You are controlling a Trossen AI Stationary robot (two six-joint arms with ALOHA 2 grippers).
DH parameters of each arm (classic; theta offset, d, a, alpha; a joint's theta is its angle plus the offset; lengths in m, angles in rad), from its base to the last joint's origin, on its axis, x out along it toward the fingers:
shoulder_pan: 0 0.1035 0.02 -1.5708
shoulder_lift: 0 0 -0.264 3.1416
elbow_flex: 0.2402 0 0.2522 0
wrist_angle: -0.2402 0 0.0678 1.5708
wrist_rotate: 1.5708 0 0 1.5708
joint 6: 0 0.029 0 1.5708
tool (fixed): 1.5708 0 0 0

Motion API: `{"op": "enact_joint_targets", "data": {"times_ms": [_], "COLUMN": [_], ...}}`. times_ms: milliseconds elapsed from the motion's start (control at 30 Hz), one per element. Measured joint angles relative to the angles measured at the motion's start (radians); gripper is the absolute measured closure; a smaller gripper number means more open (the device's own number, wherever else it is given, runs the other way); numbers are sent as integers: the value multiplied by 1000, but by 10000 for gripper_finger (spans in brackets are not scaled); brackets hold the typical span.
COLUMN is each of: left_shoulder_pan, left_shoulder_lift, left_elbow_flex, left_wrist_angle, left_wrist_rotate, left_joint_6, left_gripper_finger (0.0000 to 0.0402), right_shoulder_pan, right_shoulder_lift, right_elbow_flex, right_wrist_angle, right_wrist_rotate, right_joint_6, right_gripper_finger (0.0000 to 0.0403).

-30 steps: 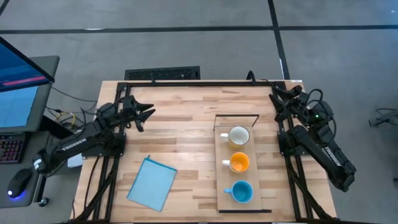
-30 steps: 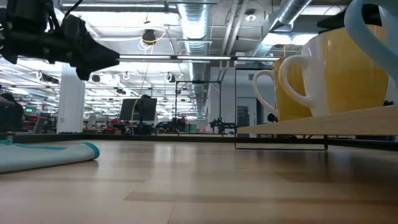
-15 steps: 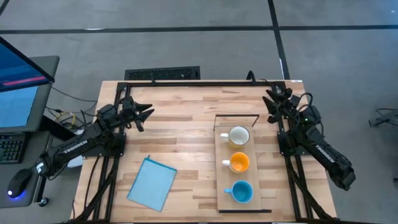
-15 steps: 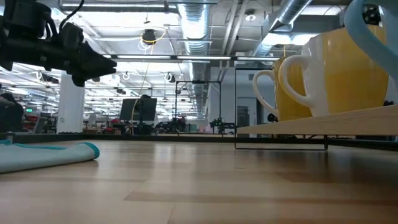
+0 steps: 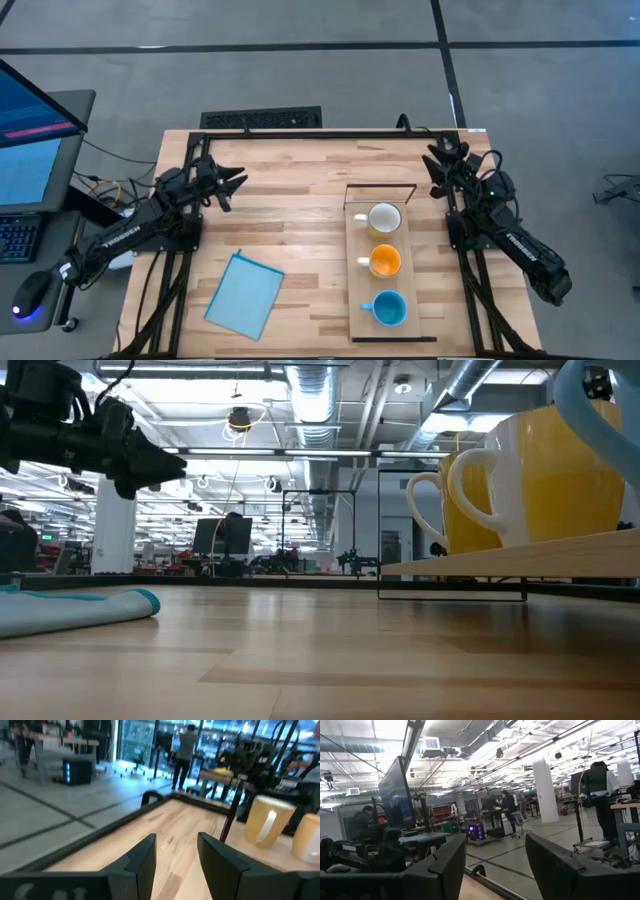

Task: Stack small to large cups/mugs on shelf
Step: Return to Home Position

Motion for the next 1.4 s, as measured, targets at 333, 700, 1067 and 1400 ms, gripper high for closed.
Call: {"op": "enact_joint_targets", "data": {"times_ms": [333, 700, 1067, 1400], "left_shoulder_pan": [0, 0, 0, 0], "left_shoulder_lift": [-209, -200, -179, -169], "left_elbow_flex": [1, -2, -2, -2], "left_wrist_angle": [-115, -252, -259, -265], "left_wrist_rotate": [0, -48, -56, -100], "left_joint_6": [-2, -30, 9, 1], "left_gripper_finger": [267, 267, 267, 267], "right_shoulder_pan": [-3, -9, -8, -6], "right_shoulder_lift": [0, 1, 1, 17], "right_elbow_flex": [0, 0, -1, -1], "right_wrist_angle": [-7, -129, -287, -287], "right_wrist_rotate": [3, 3, 4, 25], "right_joint_6": [2, -5, -45, -94], "right_gripper_finger": [177, 177, 177, 177]}}
